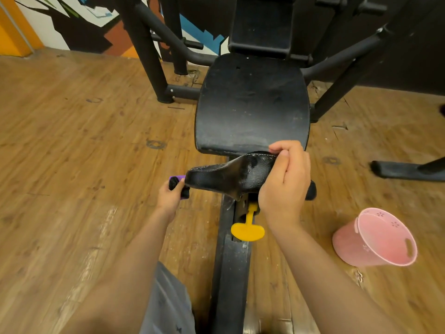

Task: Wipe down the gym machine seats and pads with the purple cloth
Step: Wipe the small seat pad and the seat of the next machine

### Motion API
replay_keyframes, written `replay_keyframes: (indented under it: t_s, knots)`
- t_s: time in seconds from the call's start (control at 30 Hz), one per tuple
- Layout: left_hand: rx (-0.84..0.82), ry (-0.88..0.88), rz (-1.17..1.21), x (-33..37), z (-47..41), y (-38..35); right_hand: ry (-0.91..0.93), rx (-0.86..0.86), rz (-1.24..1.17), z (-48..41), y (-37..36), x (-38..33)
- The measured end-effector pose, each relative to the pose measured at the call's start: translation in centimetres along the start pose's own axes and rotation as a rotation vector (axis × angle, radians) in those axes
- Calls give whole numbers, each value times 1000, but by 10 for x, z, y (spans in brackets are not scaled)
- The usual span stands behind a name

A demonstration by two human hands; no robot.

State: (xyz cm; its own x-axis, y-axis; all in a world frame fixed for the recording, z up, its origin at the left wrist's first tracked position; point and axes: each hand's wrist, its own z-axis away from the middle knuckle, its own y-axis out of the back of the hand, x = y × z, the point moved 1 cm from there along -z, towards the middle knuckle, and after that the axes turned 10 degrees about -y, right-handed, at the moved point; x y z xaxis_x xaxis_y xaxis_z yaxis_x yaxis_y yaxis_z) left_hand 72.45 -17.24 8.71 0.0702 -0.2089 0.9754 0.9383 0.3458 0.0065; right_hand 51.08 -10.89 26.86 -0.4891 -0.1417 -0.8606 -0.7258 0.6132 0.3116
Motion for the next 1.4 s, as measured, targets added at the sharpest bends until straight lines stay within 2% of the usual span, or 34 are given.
replay_keyframes:
  t_s: [0.23, 0.5, 0.57, 0.63, 0.73, 0.83, 0.97, 1.1, 1.27, 1.33, 1.4]
  knots:
    - [-77, 69, 122, 9, -12, -1, 23, 1, -15, 0, 0, 1]
    - [-13, -162, 105, 55, 44, 9, -9, 6, -20, 0, -1, 3]
    - [-57, -203, 83, 68, 73, -5, -25, -18, -21, 0, 0, 2]
    - [-111, -208, 70, 76, 100, -25, -50, -56, -28, -1, 1, 2]
    - [-45, -171, 161, 82, 133, -50, -126, -124, -65, -4, 4, -1]
    - [-7, -148, 238, 94, 158, -58, -237, -199, -176, -1, 7, -1]
    - [17, -217, 228, 116, 177, -58, -347, -289, -376, 2, 21, 2]
    - [-73, -491, 71, 155, 177, -59, -417, -336, -484, -5, 32, 8]
    - [-369, -929, -507, 202, 163, -80, -445, -378, -555, -4, 33, 15]
    - [-416, -1010, -668, 214, 153, -90, -466, -377, -587, -4, 33, 14]
    - [-400, -976, -741, 224, 141, -94, -478, -386, -587, -4, 33, 14]
